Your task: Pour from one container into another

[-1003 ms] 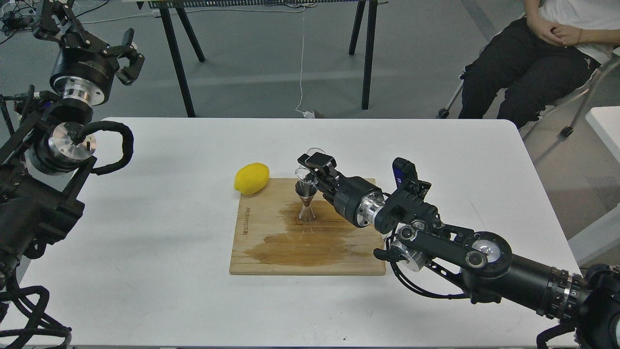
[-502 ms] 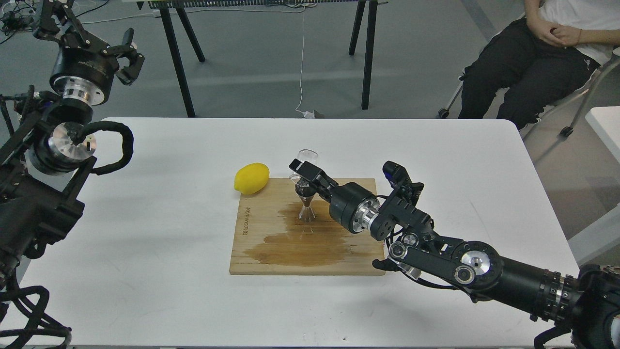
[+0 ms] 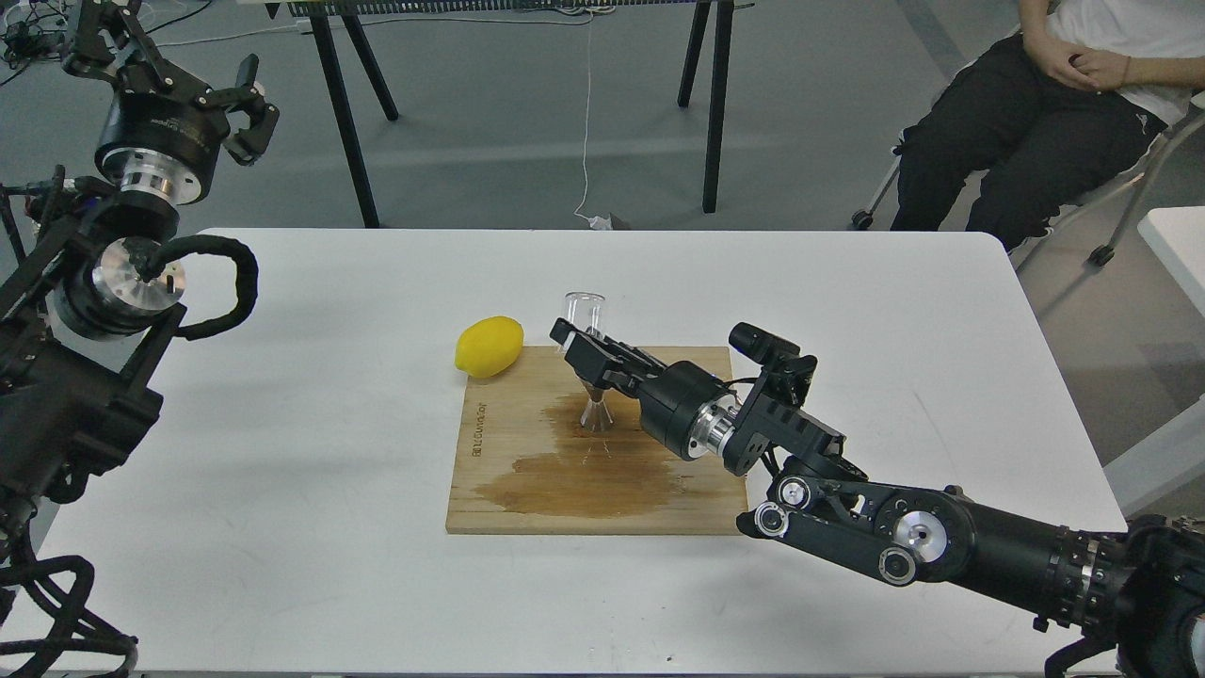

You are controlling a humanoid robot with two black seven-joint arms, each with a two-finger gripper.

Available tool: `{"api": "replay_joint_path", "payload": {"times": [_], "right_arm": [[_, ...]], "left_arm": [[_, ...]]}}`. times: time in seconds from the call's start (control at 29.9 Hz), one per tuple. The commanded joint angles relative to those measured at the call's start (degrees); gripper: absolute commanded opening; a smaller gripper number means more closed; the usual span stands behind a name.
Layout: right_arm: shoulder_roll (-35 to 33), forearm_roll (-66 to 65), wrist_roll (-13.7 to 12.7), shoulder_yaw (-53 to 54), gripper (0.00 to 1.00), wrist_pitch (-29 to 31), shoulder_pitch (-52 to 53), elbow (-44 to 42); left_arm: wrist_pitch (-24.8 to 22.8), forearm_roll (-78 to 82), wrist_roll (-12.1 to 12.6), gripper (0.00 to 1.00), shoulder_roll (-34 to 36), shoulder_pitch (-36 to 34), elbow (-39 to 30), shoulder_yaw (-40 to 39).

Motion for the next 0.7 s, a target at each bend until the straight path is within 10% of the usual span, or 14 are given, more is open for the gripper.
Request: {"api": "replay_joint_path", "payload": {"times": [0.0, 0.27, 0.67], "right_arm": [[-0.1, -2.0, 0.9, -0.5, 0.35, -0.3, 0.0, -0.5], [-4.0, -1.2, 3.8, 0.5, 0.35, -2.5, 0.1, 0.1], [-17.2, 28.9, -0.7, 20.7, 0.36, -2.0, -8.1, 14.8]], "left_arm": [[0.0, -0.1, 0.0, 1.0, 0.4, 0.0, 0.0, 0.0], [0.0, -0.1, 0.0, 1.0, 0.7, 0.0, 0.0, -0.1], [0.7, -0.3, 0.2, 1.0, 0.1, 0.0, -0.6, -1.3]]}}
